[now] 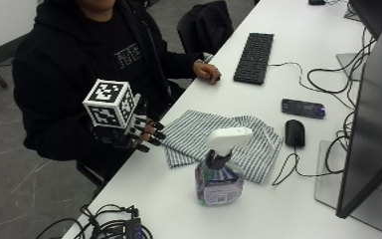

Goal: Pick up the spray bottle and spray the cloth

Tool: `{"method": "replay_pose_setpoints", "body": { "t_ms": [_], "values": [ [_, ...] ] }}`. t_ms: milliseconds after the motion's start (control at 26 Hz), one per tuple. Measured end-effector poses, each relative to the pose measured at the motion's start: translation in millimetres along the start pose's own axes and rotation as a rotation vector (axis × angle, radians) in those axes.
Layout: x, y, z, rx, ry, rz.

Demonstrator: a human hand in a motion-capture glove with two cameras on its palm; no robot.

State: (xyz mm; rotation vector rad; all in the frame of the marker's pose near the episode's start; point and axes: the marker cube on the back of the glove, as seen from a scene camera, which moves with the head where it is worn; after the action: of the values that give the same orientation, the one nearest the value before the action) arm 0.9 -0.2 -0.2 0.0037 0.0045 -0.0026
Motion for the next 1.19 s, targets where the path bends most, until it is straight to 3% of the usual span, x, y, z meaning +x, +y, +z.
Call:
{"method": "replay_pose_setpoints", "body": {
  "t_ms": [461,653,846,1192],
  "values": [
    [1,3,-3,0.014,0.007,0.004],
    [-9,-30,3,0.063,0.004,0.056],
    [12,-5,-5,0.018,0.034,0.020],
    [58,-37,-39,0.051,0.057,0.093]
  ]
}}
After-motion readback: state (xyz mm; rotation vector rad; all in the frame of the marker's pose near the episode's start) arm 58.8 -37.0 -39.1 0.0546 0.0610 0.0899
